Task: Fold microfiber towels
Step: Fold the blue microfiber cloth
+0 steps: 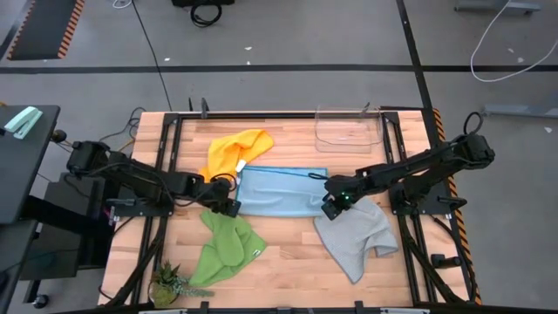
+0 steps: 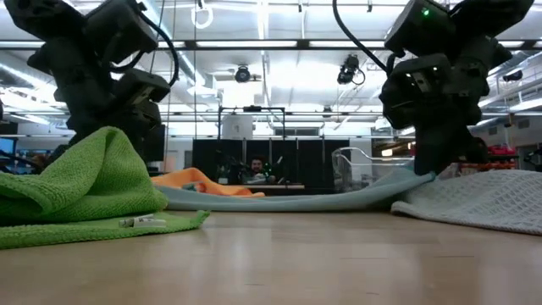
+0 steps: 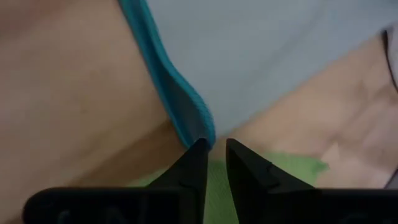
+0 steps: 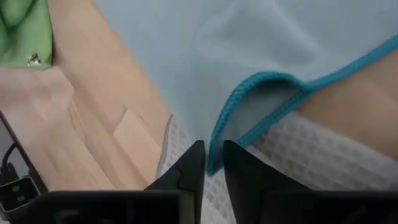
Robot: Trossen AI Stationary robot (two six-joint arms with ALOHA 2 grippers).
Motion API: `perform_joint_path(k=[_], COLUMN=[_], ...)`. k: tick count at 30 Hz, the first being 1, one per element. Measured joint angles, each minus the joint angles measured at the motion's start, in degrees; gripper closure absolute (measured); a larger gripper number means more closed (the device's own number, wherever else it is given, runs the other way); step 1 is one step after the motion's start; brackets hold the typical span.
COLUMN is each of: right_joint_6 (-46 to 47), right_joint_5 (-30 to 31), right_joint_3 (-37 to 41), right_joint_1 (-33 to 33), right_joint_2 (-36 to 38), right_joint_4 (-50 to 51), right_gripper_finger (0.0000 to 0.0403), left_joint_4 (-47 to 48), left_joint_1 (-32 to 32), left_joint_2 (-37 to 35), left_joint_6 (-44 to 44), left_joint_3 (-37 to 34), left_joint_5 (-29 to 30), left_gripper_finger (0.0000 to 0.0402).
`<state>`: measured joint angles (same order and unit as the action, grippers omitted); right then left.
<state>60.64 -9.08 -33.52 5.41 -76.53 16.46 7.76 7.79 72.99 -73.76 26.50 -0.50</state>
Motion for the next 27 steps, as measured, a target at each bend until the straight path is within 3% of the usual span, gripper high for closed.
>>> perform_joint_path(k=[6,13,18,22,27], right_joint_6=[1.0,-0.4,-2.1,-6.9,-11.6], right_joint_5=[1.2,1.9,12.2,13.6,11.9], right_joint_3=[-0.1,-2.7,-3.0,-3.1,-3.1], right_joint_1=[1.0,1.0,-2.0,-9.3,-15.1], right_joint_2=[0.0,3.2,10.1,10.9,7.2], right_joint_4=[0.9,8.7,14.3,13.4,11.8], right_gripper_finger=[0.0292,0.0264,0.0257,0.0275,0.0335], left_joint_4=[-3.9,-4.3,-0.8,-1.2,-1.2], left_joint_1=[0.4,-3.2,-7.8,-10.9,-11.6], left_joint_2=[0.0,-2.1,-0.3,3.0,7.6], left_joint_6=[0.2,8.8,13.2,15.2,17.2], left_joint_3=[0.7,8.6,12.6,12.9,12.8], left_joint_5=[0.0,-0.8,-0.6,-0.4,-0.8], left_gripper_finger=[0.0317,0.0321,0.0332,0.0346,0.0366])
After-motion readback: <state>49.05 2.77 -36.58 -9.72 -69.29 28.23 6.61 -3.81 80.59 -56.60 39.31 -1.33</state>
